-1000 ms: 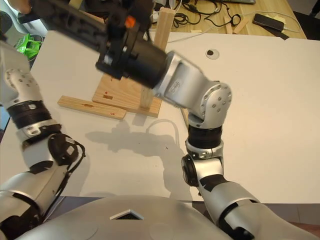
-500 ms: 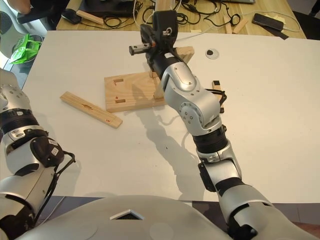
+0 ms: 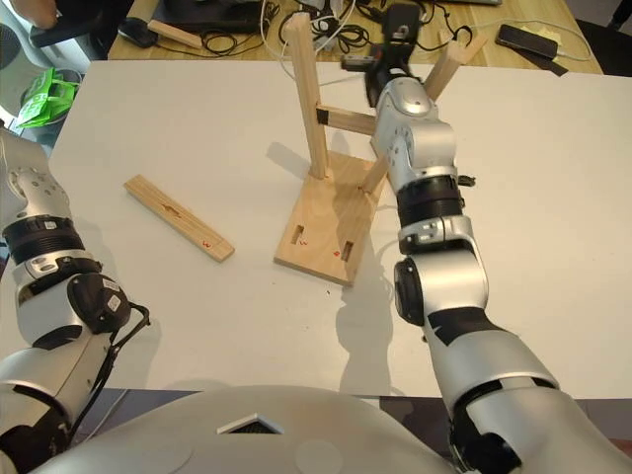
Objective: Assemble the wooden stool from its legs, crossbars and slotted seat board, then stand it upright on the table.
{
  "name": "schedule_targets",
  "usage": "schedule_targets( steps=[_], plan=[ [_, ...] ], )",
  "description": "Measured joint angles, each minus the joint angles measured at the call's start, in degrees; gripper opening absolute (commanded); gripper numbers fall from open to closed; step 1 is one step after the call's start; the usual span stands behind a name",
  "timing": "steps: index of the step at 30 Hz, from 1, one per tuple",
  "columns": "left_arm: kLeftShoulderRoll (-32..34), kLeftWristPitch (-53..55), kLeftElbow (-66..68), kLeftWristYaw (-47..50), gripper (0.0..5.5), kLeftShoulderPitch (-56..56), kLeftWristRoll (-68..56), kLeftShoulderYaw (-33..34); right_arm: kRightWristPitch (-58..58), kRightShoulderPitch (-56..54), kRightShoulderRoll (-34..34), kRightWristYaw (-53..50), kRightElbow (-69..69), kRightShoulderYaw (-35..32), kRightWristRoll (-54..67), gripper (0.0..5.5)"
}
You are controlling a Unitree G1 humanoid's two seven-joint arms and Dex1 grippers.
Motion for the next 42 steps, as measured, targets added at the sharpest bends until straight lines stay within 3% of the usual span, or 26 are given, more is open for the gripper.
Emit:
schedule_targets(
  steps=[5, 10, 15, 20, 28, 34, 37, 42],
  plan=[
    [-0.3, 0.4, -1.6, -0.5, 4.30, 0.3, 0.0, -1.3, 2.7, -2.3, 2.0, 22.6, 4.1, 2.9, 1.0, 0.02],
    [-0.4, 0.7, -2.4, -0.6, 4.30, 0.6, 0.0, -2.1, -3.6, -2.1, 2.4, 19.5, 0.2, 0.9, -1.2, 0.02],
    [-0.5, 0.6, -3.5, -1.3, 4.30, 1.0, 0.5, -3.9, -10.4, -0.8, 2.1, 19.6, -22.2, -1.3, -0.2, 0.02],
    [-0.6, 0.0, -7.8, -2.1, 4.30, 2.6, 2.5, -6.4, -9.5, 1.3, -6.6, 16.0, -39.6, -6.3, -1.7, 0.84],
    [-1.7, 0.0, -12.9, -2.1, 4.30, 7.9, 3.3, -6.3, -9.3, 28.7, -20.6, 14.6, -40.1, -15.7, -8.7, 2.12],
    [-2.2, 0.0, -14.1, -2.2, 4.30, 8.7, 3.5, -5.9, -9.5, 46.8, -27.7, 23.9, -33.4, -15.7, -10.0, 3.01],
    [-2.3, 0.1, -14.5, -2.2, 4.30, 9.3, 3.5, -5.8, -1.6, 55.2, -32.7, 25.9, -31.0, -9.8, -16.8, 3.41],
    [-2.5, 0.2, -15.3, -2.2, 4.30, 10.1, 3.5, -5.6, 4.6, 62.9, -38.1, 33.6, -40.3, -9.1, -14.5, 4.17]
  ],
)
